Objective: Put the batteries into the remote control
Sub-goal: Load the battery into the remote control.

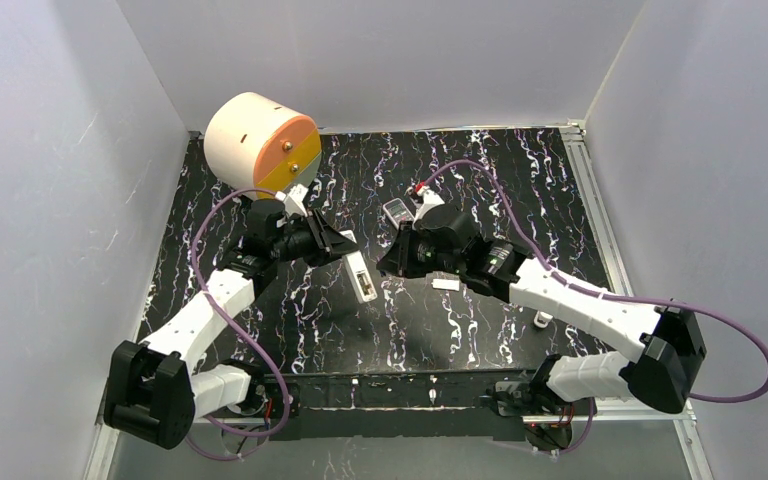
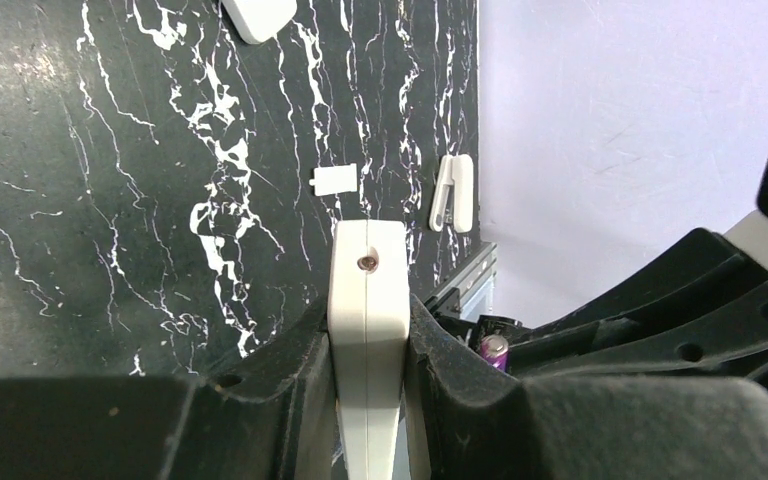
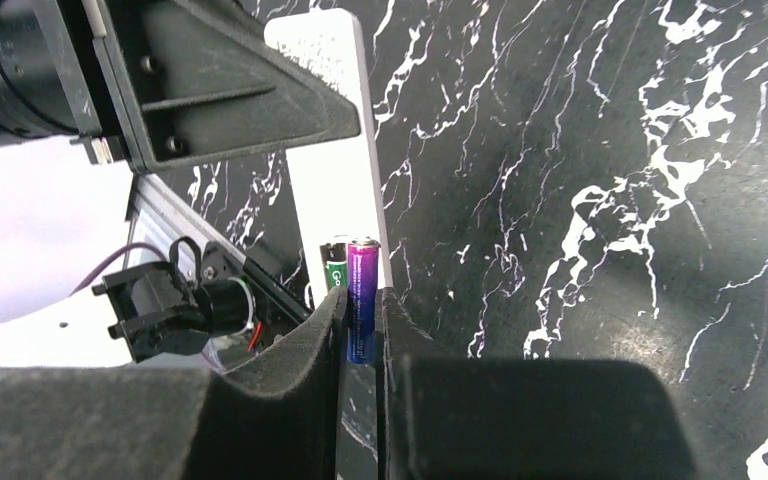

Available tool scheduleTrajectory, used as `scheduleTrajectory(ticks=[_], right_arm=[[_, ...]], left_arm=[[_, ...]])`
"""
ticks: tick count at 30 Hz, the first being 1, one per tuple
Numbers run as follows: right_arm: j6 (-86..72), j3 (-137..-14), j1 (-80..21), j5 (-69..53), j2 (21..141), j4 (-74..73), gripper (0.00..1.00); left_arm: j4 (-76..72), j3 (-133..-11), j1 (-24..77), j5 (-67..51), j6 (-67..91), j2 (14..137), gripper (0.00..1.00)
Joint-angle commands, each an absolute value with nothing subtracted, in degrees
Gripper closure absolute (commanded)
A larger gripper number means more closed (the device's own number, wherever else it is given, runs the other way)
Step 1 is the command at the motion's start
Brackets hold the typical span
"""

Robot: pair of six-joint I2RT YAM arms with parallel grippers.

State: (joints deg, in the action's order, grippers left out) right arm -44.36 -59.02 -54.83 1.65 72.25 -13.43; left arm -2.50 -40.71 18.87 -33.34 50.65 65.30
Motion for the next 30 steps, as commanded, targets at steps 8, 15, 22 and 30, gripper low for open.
scheduleTrajectory(ticks=[8,15,22,30], right_arm=[[-42.2,-61.4,-55.0,-5.3,74.7,-12.6,0.83],[-41.1,-62.9,-55.9,-6.1,76.9,-14.1,0.81],[-40.3,-63.8,-56.5,-4.8,77.8,-15.8,0.80],[-39.3,-64.9,-57.2,-4.8,78.9,-17.6,0.78]], left_arm=[[-3.9,-43.3,19.0,-36.0,54.8,66.2,1.00],[-4.0,-43.7,19.0,-36.6,55.5,66.3,1.00],[-4.0,-43.7,19.0,-36.7,55.9,65.8,1.00],[-4.4,-43.9,19.0,-37.0,57.0,65.9,1.00]])
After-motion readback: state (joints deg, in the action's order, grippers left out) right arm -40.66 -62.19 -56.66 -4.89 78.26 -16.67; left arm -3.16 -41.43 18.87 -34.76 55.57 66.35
